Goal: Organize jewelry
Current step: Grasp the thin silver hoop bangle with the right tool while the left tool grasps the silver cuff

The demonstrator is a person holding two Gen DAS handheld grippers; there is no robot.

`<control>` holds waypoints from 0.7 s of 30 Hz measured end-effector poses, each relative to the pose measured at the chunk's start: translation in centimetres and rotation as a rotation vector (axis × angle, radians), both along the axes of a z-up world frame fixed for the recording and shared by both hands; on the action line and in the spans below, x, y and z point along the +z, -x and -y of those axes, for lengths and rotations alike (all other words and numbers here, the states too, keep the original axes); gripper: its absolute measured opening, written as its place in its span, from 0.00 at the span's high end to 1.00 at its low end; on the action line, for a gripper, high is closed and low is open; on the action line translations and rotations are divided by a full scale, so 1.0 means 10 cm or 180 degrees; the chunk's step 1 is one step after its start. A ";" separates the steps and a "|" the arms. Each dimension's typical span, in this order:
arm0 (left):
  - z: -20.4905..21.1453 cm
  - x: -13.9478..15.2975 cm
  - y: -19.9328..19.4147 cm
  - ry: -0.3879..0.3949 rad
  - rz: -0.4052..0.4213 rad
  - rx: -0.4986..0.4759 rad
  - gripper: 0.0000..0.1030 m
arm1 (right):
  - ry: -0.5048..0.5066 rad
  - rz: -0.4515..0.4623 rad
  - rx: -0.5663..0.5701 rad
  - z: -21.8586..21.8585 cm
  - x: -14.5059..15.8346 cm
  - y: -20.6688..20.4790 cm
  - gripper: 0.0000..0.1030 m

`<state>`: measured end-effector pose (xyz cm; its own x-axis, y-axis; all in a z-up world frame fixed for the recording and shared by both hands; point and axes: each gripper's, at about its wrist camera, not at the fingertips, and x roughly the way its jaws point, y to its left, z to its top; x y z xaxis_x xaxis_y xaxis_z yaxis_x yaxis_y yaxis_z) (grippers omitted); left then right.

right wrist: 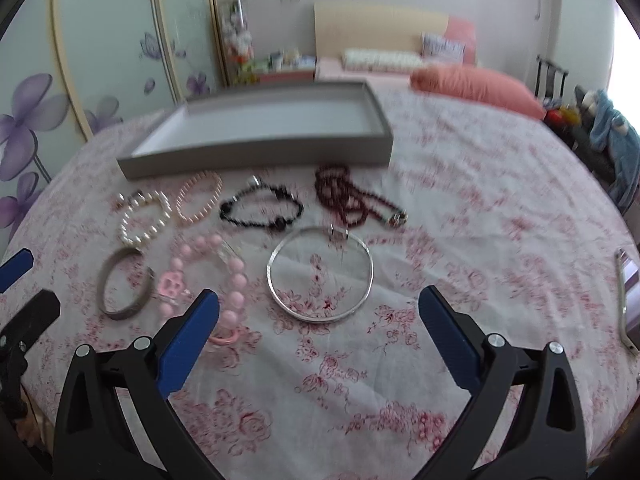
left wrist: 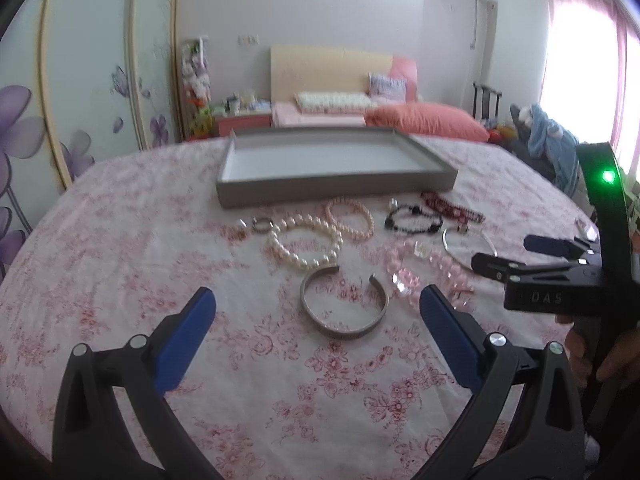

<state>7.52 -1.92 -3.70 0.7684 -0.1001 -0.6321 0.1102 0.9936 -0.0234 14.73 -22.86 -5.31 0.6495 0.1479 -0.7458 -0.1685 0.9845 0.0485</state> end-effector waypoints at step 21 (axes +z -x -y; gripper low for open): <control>0.15 -0.31 -0.49 -0.0264 -0.0600 -0.0219 0.04 | 0.0158 -0.0206 0.0122 -0.06 -0.05 -0.22 0.32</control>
